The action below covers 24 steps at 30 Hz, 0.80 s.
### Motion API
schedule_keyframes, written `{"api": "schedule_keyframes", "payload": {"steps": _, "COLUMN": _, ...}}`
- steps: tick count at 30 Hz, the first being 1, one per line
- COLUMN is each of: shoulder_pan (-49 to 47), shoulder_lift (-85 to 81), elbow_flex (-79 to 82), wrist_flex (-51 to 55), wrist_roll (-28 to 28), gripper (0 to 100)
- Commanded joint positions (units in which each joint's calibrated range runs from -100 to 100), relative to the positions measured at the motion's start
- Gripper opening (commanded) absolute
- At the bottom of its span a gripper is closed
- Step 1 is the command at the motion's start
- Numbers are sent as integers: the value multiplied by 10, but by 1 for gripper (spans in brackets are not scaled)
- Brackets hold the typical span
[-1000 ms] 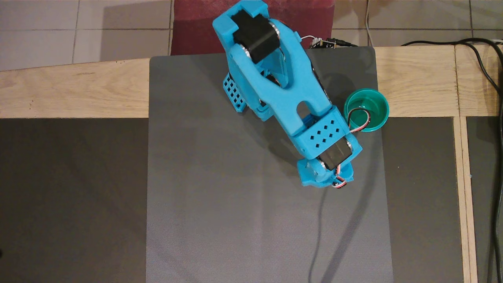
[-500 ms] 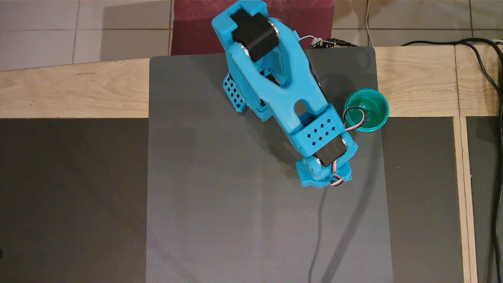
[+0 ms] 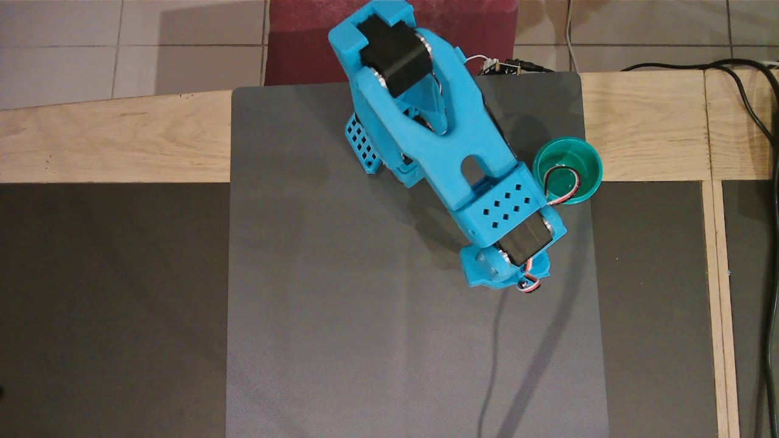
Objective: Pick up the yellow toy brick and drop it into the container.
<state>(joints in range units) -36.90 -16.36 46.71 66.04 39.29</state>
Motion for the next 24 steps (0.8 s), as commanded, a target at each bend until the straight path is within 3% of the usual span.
{"api": "schedule_keyframes", "payload": {"steps": 1, "shoulder_pan": 7, "shoulder_lift": -1, "elbow_flex": 3, "wrist_flex": -23, "wrist_roll": 10, "gripper": 18}}
{"api": "schedule_keyframes", "payload": {"steps": 7, "shoulder_pan": 13, "shoulder_lift": -2, "elbow_flex": 102, "wrist_flex": -161, "wrist_roll": 14, "gripper": 18}}
{"api": "schedule_keyframes", "payload": {"steps": 20, "shoulder_pan": 34, "shoulder_lift": -5, "elbow_flex": 128, "wrist_flex": -168, "wrist_roll": 33, "gripper": 17}}
{"api": "schedule_keyframes", "payload": {"steps": 24, "shoulder_pan": 35, "shoulder_lift": -3, "elbow_flex": 128, "wrist_flex": -169, "wrist_roll": 31, "gripper": 1}}
